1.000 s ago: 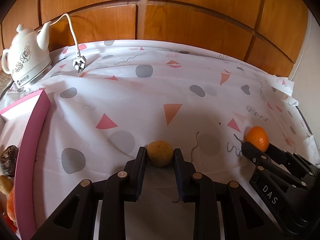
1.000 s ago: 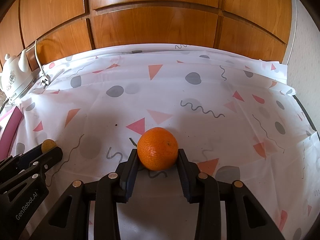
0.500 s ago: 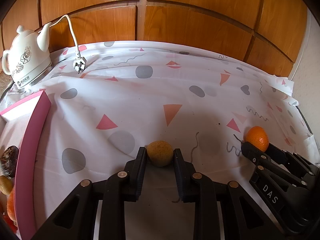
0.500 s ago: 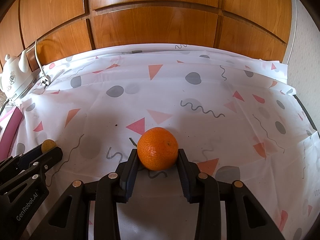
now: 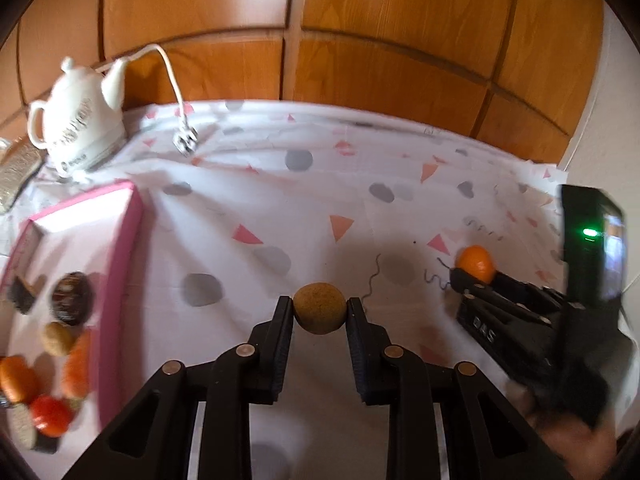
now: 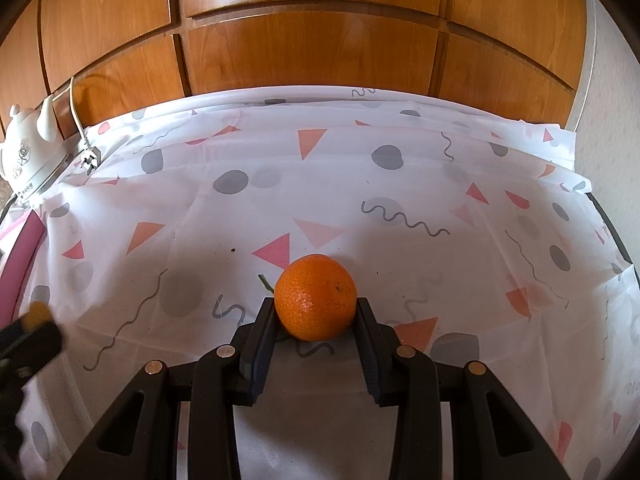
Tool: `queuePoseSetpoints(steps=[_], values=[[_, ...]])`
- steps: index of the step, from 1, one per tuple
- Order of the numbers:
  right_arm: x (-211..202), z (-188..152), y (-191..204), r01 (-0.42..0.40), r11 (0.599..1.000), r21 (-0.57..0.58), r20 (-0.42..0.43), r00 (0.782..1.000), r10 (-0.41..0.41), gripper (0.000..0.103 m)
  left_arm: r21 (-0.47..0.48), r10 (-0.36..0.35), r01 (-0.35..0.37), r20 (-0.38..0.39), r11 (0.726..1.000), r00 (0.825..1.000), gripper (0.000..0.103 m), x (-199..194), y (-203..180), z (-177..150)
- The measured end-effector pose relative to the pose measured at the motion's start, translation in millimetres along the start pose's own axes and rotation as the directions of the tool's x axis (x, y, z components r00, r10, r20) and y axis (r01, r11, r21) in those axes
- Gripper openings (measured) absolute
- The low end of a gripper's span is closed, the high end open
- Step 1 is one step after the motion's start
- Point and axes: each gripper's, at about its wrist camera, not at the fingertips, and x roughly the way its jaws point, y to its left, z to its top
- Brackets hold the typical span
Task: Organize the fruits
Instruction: 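Carry the potato and orange over the tray with both tools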
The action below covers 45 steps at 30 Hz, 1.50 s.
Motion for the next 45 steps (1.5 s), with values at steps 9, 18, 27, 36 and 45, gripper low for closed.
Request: queuePoseSetpoints(steps=[9,18,27,36,45], values=[[-34.8,5.5,28.7,-0.141,0.989,-0.048,0.015,0.99,0.142,0.037,-0.074,0.049,-0.045,0.058,0.996,0.997,0.027,-55.1,57.3,-9.5],[-85.2,2.9,124.6,-0.416,0.892,-0.179,-0.005,0.907,0.422,0.037,-0.201,0.162,-0.146,0.067,0.969,0.984,0.027,-89.8,141.4,-18.6],[-111.2,-19.7,211.0,-0.582,0.759,-0.293,-0.119,0.81,0.574,0.037,-0.291,0.258,-0.232,0.053,0.928,0.965,0.027,-100.4,207.1,-25.9],[-109.3,-39.1,248.9,-0.602,0.714,-0.357,-0.185,0.795,0.578,0.037,-0.321,0.292,-0.267,0.031,0.909,0.956,0.028,-101.1,217.3,-31.6],[-106.0,-52.1,251.8,-0.61,0.705,-0.362,-0.217,0.79,0.573,0.039,-0.334,0.304,-0.279,0.022,0.9,0.953,0.028,-100.7,218.1,-34.1]])
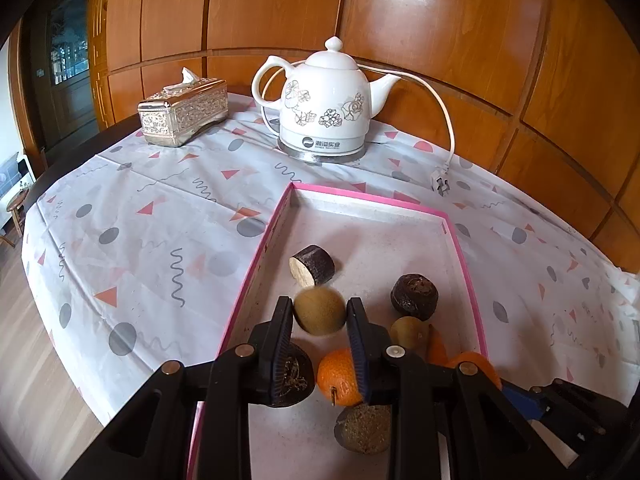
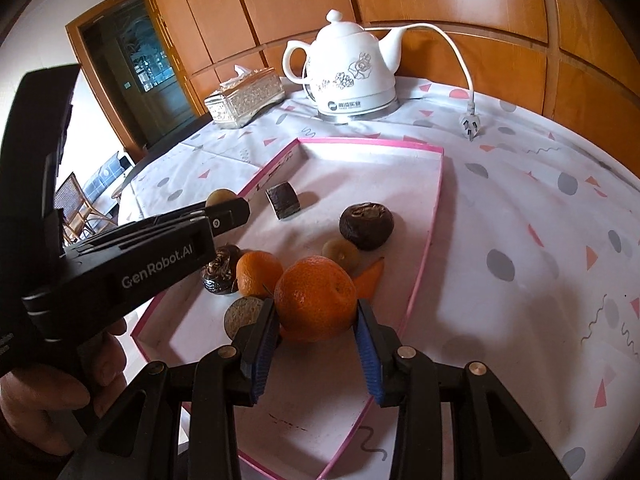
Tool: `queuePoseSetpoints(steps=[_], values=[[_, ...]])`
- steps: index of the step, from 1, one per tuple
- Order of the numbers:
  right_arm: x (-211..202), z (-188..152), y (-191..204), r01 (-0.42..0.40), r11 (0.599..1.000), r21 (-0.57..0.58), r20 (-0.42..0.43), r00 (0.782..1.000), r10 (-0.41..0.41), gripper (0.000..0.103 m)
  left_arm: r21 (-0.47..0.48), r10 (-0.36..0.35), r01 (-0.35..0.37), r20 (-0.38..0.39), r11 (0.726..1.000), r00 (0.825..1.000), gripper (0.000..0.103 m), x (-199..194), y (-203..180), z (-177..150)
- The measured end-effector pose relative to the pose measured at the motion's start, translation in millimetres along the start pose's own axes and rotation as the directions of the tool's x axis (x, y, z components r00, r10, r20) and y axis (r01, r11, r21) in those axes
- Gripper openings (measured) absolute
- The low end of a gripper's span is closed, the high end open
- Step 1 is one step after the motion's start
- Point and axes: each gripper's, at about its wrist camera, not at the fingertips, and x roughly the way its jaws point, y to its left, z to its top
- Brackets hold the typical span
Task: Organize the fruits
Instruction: 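Carry the potato and orange over the tray with both tools, then open the left tool to drop the potato while the right tool releases the orange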
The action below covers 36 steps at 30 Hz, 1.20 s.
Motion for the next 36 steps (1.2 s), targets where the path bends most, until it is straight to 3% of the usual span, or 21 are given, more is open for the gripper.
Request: queuePoseSetpoints(steps=[9,12,30,36], values=[[-1.7,-4.4,-1.1,0.007,1.0,0.015,0.011,1.0,-0.007,0.04,0.007,0.001,-0.001,0.008,1.0,1.0,0.042,-8.9,-6.0,-4.3],[-5.5,-4.7,-2.4,0.01,1.0,0.028,0.023,1.0,-0.01,0.04,0.004,-0.003,0.003,0.01,1.0,1.0,0.052,-12.8,-8.0,-6.0],[-18.5,-15.1,5.4,-0.029,0.998,0.052,0.046,0.999,0.027,0.041,-0.006,0.048,-0.048,0.071,0.999,0.996,0.075,-42.9,-5.2,-14.6],[-33.4,-14.3,8.5,0.038,0.998,0.054,0.106,0.993,-0.044,0.043,0.001,0.051,-0.051,0.09,0.999,0.995,0.082,-52.5,-7.5,-20.9]])
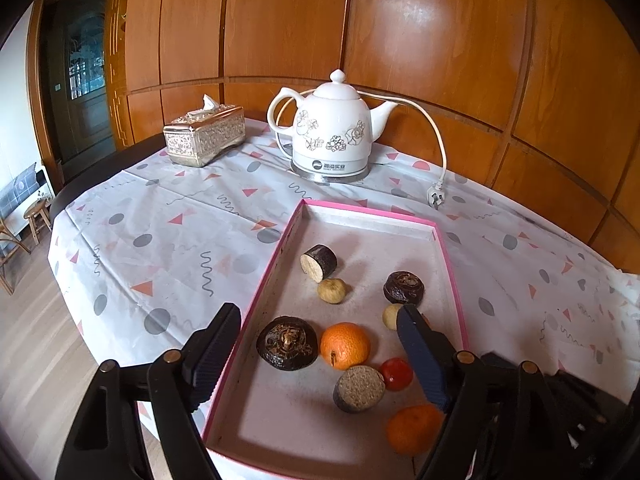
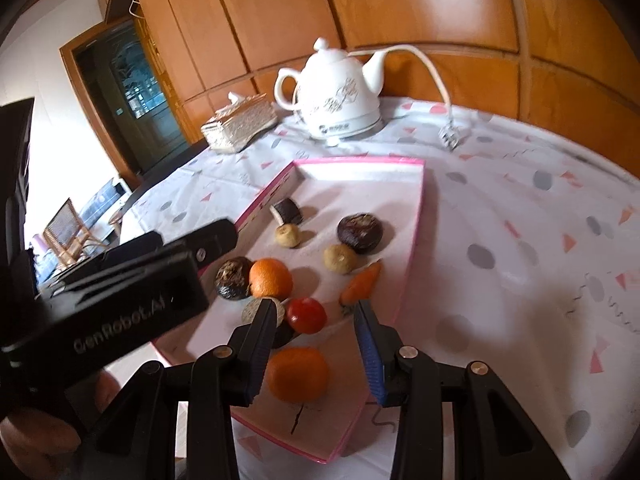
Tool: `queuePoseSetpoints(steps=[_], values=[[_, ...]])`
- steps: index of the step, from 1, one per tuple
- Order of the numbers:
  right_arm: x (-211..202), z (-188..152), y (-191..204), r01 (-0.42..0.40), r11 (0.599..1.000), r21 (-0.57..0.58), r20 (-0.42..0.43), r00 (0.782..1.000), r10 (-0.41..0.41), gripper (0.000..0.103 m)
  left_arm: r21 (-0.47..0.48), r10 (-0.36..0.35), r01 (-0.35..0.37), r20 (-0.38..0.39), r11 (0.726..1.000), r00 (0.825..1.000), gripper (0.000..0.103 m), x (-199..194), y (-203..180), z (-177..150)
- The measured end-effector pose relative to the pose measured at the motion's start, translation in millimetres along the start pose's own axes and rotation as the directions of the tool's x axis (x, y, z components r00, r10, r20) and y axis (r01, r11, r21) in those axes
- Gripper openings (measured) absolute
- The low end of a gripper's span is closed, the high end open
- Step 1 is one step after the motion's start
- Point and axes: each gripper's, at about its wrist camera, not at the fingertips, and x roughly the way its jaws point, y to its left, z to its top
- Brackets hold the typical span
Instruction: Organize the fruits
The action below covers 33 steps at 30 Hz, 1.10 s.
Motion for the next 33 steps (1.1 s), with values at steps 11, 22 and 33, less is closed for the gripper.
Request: queuePoseSetpoints(steps=[11,22,33], values=[[-18.7,-1.3,-2.8,0.181,0.983,0.003,0.088,0.98,-0.181,0.044,0.01,-0.002,0.001,0.037,1.0,0.999,0.101,-23.0,-6.6,-14.8],[-22.3,-5.4,-2.8,0.204,0.979,-0.002,0.09,0.975,-0.203,0.044,0.024,-0.018,0.017,0.048,1.0,0.999,0.103,-33.3,-14.8,-19.5],[-21.7,-7.0,-0.9,0.201,0.979,-0.012,0.084,0.976,-0.2,0.044,0.012,-0.022,0.022,0.059,1.0,0.998,0.103,-37.4,-13.2,-16.9]])
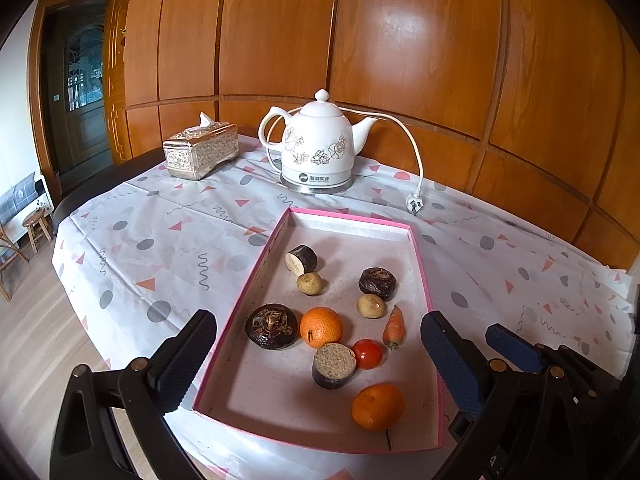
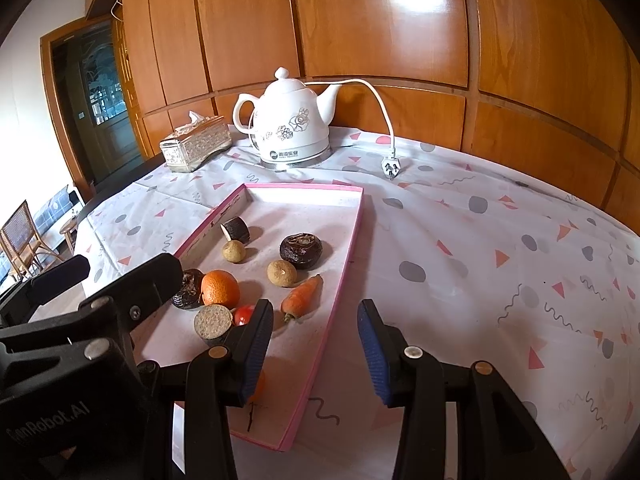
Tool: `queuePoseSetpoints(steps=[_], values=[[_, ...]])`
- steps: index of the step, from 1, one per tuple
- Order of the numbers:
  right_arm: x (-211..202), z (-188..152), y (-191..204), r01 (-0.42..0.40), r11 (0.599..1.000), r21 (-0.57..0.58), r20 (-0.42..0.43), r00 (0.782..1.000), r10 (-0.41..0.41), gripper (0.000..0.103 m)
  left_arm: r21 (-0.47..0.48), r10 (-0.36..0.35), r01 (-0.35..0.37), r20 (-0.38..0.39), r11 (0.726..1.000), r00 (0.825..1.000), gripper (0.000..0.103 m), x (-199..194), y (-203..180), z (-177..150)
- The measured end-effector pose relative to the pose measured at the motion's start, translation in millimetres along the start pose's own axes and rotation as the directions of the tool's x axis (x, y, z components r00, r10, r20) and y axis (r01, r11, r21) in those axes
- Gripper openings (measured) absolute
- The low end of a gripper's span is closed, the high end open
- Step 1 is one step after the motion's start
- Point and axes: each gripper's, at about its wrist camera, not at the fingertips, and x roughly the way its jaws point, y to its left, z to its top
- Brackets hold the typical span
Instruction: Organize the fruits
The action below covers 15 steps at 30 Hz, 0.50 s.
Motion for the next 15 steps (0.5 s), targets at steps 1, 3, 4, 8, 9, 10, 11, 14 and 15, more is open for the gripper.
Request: queuePoseSetpoints(steps=[1,3,4,8,9,10,11,14,15], values=[[0.2,-0.2,0.4,0.001,1.0,-0.001,-0.001,1.0,-0.001,0.044,0.001,0.004,-0.004,0.0,1.0,1.0,0.103,0.2,0.1,0.2],[0.6,-0.3,1.0,0.0,1.0,-0.005,-0.003,1.0,0.0,0.044,0.005,0.02,-0.02,-0.004,1.0,1.0,0.103,1.2,0.1,0.2],[0.6,-0.2,1.2,-0.001,1.0,-0.005,-0.003,1.0,0.001,0.044,0.005,0.023,-0.023,-0.003,1.0,1.0,0.103,1.3,0.5,-0.1],[1.7,-1.1,1.1,-0.002,1.0,-0.006,-0.007,1.0,0.002,0.044,-0.004,0.019,-0.019,-0.002,1.0,1.0,0.103,1.6,2.8,-1.3],[2.0,-1.2,0.9,-0.002,1.0,-0.006,-0.008,1.0,0.002,0.044,-0.007,0.014,-0.014,0.002,1.0,1.0,0.103,1.0,3.3,-1.8],[2.1,-1.6,0.6,-0.003,1.0,-0.006,-0.009,1.0,0.003,0.044,-0.01,0.008,-0.008,0.006,1.0,1.0,0.102,0.5,4.1,-2.1],[2.4,-2.0,0.3,-0.002,1.0,-0.006,-0.01,1.0,0.002,0.044,-0.011,0.006,-0.006,0.005,1.0,1.0,0.102,0.9,4.6,-2.1],[2.5,-2.6,-1.2,-0.002,1.0,-0.005,-0.011,1.0,0.002,0.044,-0.01,0.006,-0.006,0.001,1.0,1.0,0.102,1.6,4.8,-1.5],[1.9,-2.3,-2.6,-0.002,1.0,-0.002,-0.009,1.0,0.002,0.044,-0.012,0.005,-0.005,0.0,1.0,1.0,0.102,1.6,5.0,-1.2]])
